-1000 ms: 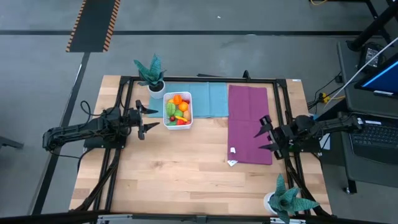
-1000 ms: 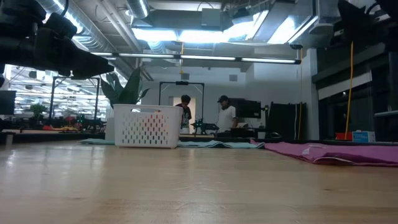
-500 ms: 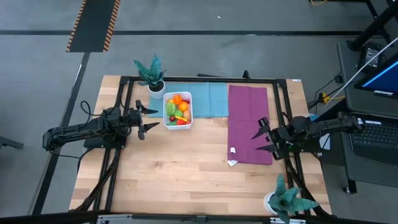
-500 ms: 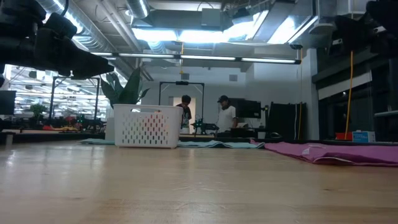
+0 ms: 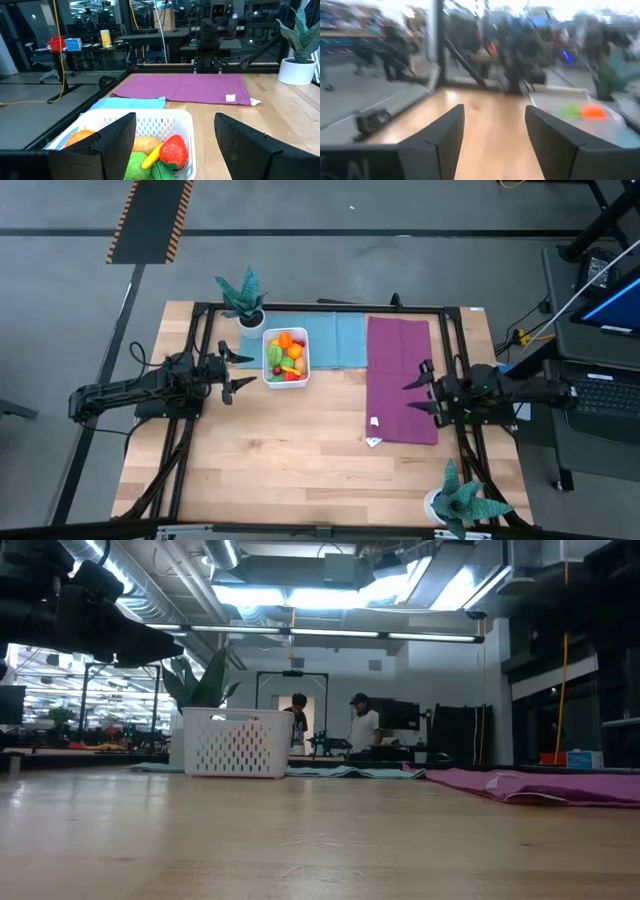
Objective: Pick and placing Produce into tupperware
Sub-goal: Return to Home Position
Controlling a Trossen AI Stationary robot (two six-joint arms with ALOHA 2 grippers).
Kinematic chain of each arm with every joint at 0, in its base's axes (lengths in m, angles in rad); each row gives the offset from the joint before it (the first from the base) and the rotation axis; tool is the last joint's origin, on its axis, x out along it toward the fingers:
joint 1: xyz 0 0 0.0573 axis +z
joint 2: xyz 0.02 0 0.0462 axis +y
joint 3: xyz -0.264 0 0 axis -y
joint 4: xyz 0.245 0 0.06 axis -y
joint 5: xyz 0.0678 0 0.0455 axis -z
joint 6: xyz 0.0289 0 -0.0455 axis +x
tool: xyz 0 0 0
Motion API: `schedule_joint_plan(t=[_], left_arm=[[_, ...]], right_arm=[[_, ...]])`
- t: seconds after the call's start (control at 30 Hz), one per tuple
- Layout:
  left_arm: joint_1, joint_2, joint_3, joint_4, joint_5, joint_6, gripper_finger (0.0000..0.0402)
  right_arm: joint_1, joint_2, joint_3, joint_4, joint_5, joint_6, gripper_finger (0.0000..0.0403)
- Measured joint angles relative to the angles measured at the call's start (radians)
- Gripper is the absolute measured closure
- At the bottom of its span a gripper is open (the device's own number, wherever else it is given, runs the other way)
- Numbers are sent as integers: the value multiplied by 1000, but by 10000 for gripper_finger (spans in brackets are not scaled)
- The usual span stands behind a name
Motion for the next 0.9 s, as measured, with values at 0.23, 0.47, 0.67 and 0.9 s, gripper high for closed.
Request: schedule_joint_plan(t=[0.23, 0.47, 0.67, 0.9], left_arm=[[0, 0, 0, 0, -1, -1, 140], [0, 0, 0, 0, -1, 0, 140], [0, 0, 0, 0, -1, 0, 140], [0, 0, 0, 0, -1, 0, 140]], right_arm=[[-97, -1, -1, 58, 4, 1, 190], [-148, -1, -1, 168, 2, -6, 190], [-158, -1, -1, 186, 2, -33, 190], [-158, 0, -1, 183, 1, 2, 190]])
